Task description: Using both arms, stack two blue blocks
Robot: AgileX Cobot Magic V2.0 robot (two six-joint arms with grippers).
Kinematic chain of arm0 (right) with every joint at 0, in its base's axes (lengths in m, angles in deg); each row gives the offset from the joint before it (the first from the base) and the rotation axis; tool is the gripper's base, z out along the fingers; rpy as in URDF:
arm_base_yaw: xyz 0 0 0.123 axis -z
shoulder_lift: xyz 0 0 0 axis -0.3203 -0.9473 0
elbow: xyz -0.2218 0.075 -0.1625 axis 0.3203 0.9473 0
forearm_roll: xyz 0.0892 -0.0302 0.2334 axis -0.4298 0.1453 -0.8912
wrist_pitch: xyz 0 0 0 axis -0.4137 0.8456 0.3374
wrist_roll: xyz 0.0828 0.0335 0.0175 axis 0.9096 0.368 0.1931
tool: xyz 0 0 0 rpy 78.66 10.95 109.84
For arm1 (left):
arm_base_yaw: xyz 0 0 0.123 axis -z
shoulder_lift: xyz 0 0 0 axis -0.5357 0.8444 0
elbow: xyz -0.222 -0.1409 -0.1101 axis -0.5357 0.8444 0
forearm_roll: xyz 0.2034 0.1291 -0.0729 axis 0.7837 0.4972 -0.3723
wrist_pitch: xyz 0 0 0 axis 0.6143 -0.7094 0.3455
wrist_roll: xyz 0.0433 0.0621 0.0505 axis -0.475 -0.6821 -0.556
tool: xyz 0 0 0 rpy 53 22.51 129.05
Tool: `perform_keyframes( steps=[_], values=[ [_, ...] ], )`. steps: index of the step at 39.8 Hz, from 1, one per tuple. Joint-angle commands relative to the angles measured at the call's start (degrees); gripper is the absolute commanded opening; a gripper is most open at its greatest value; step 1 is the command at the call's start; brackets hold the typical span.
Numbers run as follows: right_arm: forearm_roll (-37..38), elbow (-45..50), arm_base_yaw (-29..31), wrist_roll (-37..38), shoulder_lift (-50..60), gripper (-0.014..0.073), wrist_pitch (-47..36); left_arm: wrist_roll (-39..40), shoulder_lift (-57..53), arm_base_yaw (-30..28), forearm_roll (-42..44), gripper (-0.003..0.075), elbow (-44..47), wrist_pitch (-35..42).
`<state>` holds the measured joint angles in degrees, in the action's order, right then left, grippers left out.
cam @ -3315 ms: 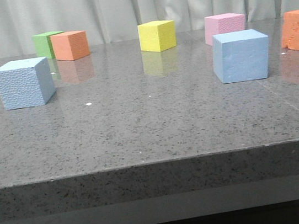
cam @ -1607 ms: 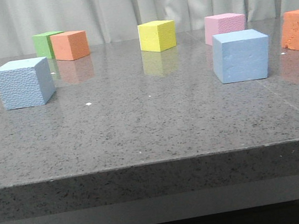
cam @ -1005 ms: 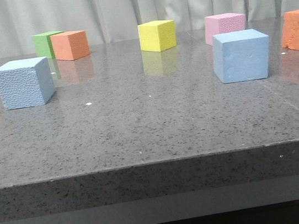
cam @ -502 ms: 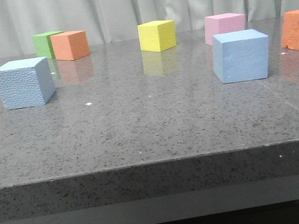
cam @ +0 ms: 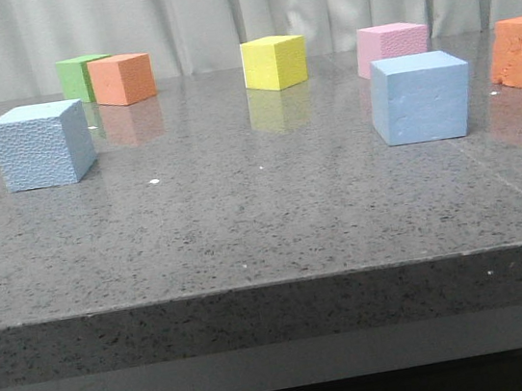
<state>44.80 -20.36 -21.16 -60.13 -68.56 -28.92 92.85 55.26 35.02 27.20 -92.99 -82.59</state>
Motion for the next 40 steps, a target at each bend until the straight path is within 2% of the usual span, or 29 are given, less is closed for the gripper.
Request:
perform_keyframes(
  steps=[1,17,22,24,31,35,40],
  values=[
    [-0.08,-2.09,-0.01,-0.10,-0.71,0.0573,-4.07,-0.14,0.75,0.36,0.30,0.0565,-1.73,4.63],
    [-0.44,-2.19,-0.01,-0.10,-0.80,0.0575,-5.29,-0.14,0.75,0.36,0.30,0.0477,-1.73,4.63],
    [-1.38,-3.79,-0.01,-0.10,-0.94,0.0634,-4.85,-0.14,0.75,0.36,0.30,0.0447,-1.73,4.63],
    [-1.50,-4.88,-0.01,-0.10,-1.47,0.0659,-4.03,-0.14,0.75,0.36,0.30,0.0434,-1.73,4.63],
    [-4.61,-11.59,-0.01,-0.86,-6.97,0.0654,3.79,-0.14,0.75,0.36,0.30,0.0394,-1.73,4.63],
    [-9.85,-15.55,-0.01,-5.00,-11.38,0.0654,6.53,-0.14,0.75,0.36,0.30,0.0377,-1.73,4.63],
    [-20.51,-20.78,-0.13,-17.50,-18.16,0.0654,11.59,-0.14,0.75,0.36,0.30,0.0365,-1.73,4.63]
  ],
)
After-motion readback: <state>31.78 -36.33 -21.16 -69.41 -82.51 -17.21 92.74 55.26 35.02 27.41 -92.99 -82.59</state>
